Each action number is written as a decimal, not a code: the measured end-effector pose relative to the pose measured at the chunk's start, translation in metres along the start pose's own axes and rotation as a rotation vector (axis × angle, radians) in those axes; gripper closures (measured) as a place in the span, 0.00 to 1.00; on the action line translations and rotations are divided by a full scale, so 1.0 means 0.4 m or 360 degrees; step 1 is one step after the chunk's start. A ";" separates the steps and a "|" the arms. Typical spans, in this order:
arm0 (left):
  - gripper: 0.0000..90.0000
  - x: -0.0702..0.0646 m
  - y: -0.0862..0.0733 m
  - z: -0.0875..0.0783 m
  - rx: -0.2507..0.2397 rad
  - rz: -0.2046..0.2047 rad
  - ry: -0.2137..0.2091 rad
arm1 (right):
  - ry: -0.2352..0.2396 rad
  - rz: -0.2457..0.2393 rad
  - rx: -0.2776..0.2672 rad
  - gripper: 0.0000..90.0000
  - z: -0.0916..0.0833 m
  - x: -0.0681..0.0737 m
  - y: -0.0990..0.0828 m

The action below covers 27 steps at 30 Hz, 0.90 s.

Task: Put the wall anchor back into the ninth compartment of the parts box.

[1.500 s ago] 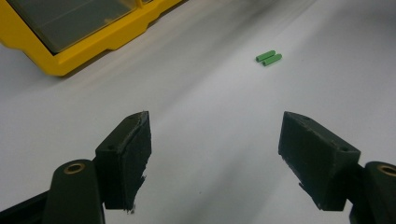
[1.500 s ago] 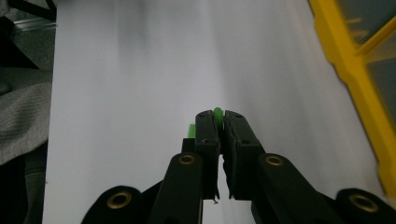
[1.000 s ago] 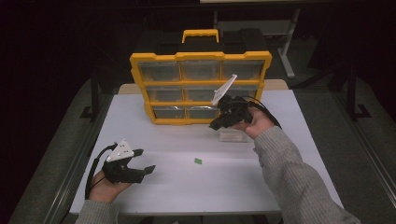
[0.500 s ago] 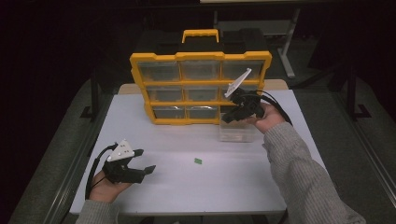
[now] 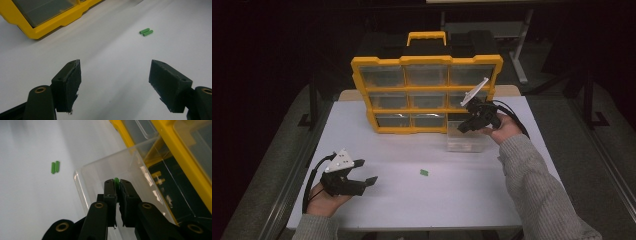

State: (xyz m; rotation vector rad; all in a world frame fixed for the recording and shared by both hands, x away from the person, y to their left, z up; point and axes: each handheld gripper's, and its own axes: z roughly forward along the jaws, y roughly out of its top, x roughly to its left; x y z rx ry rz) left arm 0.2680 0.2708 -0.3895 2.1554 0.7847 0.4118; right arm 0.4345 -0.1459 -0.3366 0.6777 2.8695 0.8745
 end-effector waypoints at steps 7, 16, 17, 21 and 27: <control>0.28 -0.003 0.001 0.002 -0.0018 -0.0004 0.0000 | 0.0023 0.0053 0.0011 0.87 0.013 -0.012 -0.025; 0.28 -0.004 0.004 0.001 -0.0006 0.0005 -0.0002 | 0.0028 -0.0035 -0.0113 0.84 -0.043 0.023 0.015; 0.28 -0.004 0.005 0.001 -0.0015 0.0012 -0.0002 | 0.0030 -0.0053 -0.0117 0.84 -0.048 0.030 0.022; 0.28 -0.006 0.007 -0.001 -0.0015 0.0023 -0.0006 | 0.0062 -0.0098 -0.0126 0.81 -0.055 0.055 0.041; 0.28 -0.007 0.004 0.003 -0.0001 0.0006 -0.0007 | 0.0122 -0.0152 -0.0132 0.78 -0.042 0.092 0.062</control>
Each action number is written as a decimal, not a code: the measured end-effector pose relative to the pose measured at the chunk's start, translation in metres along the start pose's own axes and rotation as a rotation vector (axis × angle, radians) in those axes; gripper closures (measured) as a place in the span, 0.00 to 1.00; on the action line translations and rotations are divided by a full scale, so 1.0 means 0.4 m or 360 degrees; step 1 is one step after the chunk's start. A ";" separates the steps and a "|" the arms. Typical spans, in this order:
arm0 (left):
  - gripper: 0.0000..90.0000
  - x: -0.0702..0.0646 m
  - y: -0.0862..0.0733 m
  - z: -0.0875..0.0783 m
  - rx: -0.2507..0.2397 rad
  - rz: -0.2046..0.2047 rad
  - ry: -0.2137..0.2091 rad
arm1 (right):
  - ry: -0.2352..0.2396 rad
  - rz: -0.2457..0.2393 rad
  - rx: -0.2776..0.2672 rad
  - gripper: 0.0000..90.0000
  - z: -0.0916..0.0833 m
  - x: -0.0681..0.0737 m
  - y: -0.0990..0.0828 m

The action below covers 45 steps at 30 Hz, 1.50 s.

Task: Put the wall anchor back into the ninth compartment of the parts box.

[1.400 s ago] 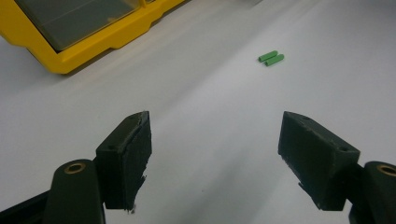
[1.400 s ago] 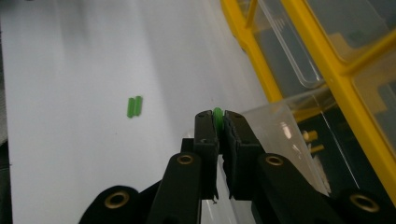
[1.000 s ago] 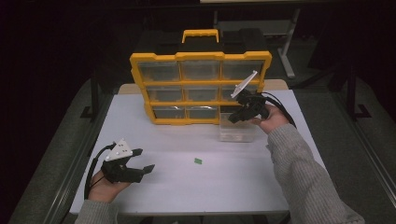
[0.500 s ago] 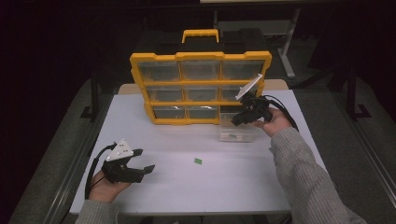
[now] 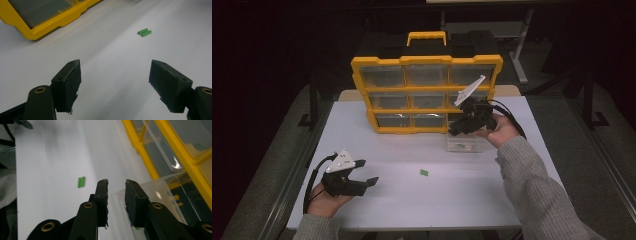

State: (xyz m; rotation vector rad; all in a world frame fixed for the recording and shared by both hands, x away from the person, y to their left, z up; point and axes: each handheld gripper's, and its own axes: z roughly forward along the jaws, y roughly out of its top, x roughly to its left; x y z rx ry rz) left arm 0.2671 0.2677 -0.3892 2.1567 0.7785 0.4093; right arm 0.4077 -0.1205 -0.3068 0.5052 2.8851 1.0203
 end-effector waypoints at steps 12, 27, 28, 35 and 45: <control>0.28 0.000 -0.002 0.002 -0.0011 -0.0017 0.0003 | 0.0078 -0.0094 0.0007 0.74 0.069 0.076 0.018; 0.28 -0.004 0.000 0.002 -0.0016 -0.0016 0.0001 | 0.0151 -0.0074 0.0063 0.74 0.171 0.105 0.003; 0.28 -0.002 0.000 0.001 -0.0002 0.0005 0.0002 | 0.0149 -0.0081 0.0066 0.74 0.178 0.108 0.001; 0.28 -0.003 0.000 0.004 0.0001 0.0016 -0.0003 | 0.0160 -0.0086 0.0081 0.74 0.219 0.117 -0.007; 0.28 -0.006 0.000 0.006 0.0003 -0.0001 -0.0012 | 0.0182 -0.0082 0.0123 0.74 0.278 0.126 -0.013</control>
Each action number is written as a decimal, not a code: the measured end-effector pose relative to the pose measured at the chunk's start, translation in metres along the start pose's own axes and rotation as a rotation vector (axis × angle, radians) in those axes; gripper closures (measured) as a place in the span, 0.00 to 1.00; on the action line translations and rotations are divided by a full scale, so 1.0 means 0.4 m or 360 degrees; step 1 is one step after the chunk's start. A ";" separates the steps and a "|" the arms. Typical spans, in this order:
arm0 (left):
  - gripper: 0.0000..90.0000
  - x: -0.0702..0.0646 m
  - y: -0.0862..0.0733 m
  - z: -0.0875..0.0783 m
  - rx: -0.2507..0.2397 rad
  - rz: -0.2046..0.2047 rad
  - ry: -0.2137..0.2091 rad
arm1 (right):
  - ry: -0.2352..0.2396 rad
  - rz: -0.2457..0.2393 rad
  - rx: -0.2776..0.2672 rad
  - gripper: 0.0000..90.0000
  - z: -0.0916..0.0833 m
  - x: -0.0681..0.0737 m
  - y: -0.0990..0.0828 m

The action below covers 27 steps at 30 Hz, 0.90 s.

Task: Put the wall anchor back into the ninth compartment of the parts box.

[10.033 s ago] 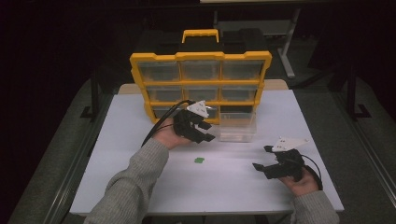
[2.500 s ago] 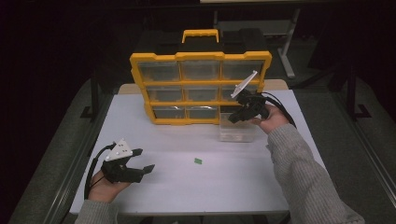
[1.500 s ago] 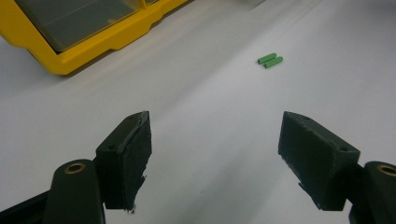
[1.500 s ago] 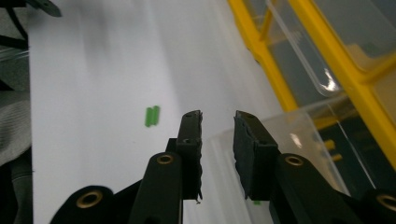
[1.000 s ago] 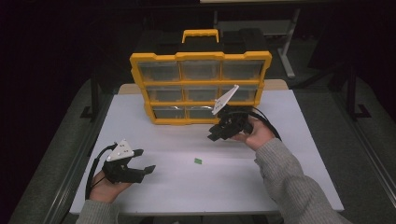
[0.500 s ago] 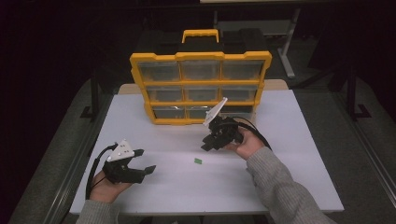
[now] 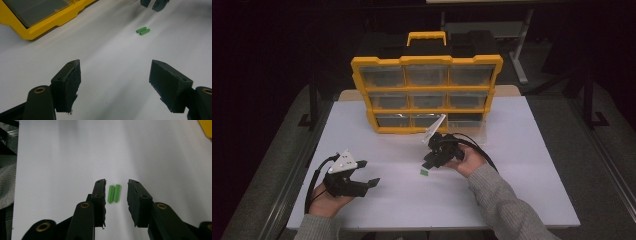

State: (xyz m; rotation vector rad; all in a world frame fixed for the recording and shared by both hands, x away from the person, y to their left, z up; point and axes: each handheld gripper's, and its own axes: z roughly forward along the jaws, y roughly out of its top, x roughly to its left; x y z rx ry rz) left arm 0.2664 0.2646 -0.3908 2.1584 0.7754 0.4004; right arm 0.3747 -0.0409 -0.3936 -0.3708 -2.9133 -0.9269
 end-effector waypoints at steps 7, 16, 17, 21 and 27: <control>0.28 0.002 0.000 -0.002 -0.0001 0.0000 0.0001 | 0.0016 0.0001 0.0023 0.77 0.038 -0.006 -0.002; 0.28 0.004 -0.001 -0.004 0.0005 0.0005 0.0007 | 0.0017 0.0009 0.0055 0.85 0.072 -0.009 -0.002; 0.28 0.004 -0.001 -0.004 0.0004 0.0007 0.0008 | 0.0009 0.0008 0.0059 0.85 0.075 -0.008 -0.002; 0.28 0.003 -0.001 -0.003 0.0003 0.0005 0.0007 | -0.0001 0.0006 0.0083 0.86 0.086 -0.010 -0.003; 0.28 0.005 -0.001 -0.003 0.0006 0.0007 0.0003 | -0.0003 0.0031 0.0094 0.87 0.096 -0.014 -0.006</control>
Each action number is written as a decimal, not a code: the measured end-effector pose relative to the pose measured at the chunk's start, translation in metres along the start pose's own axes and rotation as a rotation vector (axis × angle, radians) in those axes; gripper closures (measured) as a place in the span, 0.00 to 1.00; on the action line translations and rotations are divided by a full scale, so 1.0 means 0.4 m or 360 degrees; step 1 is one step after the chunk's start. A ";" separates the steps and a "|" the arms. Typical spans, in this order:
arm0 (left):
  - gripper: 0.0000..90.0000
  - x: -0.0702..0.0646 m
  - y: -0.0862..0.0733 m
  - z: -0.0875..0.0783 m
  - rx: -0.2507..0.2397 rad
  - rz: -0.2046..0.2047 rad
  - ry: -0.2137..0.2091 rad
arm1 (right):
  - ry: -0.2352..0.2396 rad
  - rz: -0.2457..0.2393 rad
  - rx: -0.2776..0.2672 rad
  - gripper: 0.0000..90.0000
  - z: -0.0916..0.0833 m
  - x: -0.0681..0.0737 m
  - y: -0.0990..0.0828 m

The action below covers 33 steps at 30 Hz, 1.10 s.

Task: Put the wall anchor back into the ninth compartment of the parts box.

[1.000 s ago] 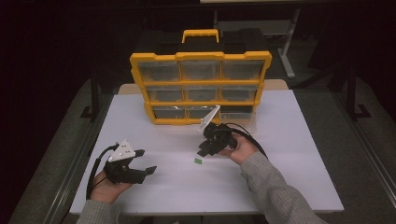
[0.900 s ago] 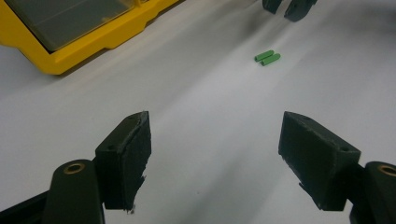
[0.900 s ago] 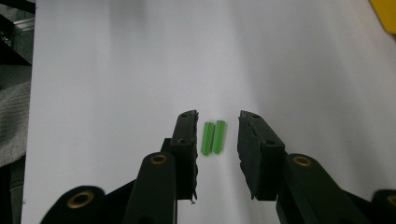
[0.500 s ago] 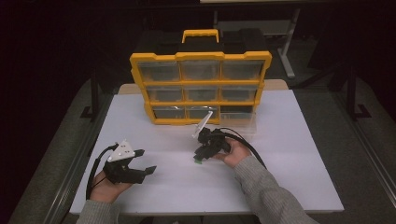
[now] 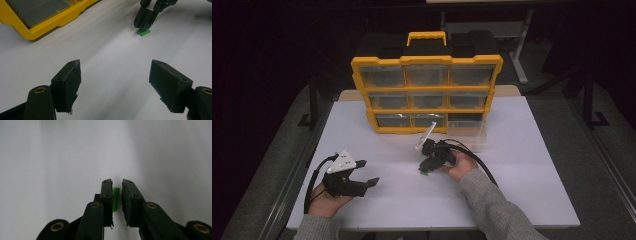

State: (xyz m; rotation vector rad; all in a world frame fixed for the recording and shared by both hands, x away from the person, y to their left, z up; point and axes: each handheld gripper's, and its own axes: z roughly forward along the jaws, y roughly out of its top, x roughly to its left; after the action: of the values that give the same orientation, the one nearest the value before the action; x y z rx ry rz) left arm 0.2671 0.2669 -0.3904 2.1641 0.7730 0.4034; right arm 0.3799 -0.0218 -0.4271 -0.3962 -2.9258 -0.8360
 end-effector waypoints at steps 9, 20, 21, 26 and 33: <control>0.28 -0.001 0.000 0.001 -0.0014 -0.0016 0.0000 | -0.0025 0.0009 0.0024 0.88 0.009 -0.002 -0.003; 0.28 -0.003 0.001 0.000 -0.0008 0.0006 -0.0004 | -0.0079 -0.0032 0.0030 0.92 0.010 0.006 -0.002; 0.28 -0.003 0.002 0.000 -0.0009 0.0008 -0.0004 | -0.0077 -0.0033 0.0033 0.92 0.010 0.005 -0.001; 0.28 -0.002 0.001 0.000 -0.0006 0.0006 -0.0004 | -0.0060 -0.0046 0.0048 0.92 0.009 0.002 0.003; 0.28 -0.006 0.003 0.002 -0.0012 -0.0006 -0.0010 | -0.0047 -0.0060 0.0046 0.93 -0.019 -0.001 0.011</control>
State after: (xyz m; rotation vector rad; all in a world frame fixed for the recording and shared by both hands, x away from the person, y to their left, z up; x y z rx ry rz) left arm 0.2663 0.2640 -0.3901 2.1560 0.7707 0.3971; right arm 0.3815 -0.0223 -0.4184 -0.3558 -2.9779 -0.7979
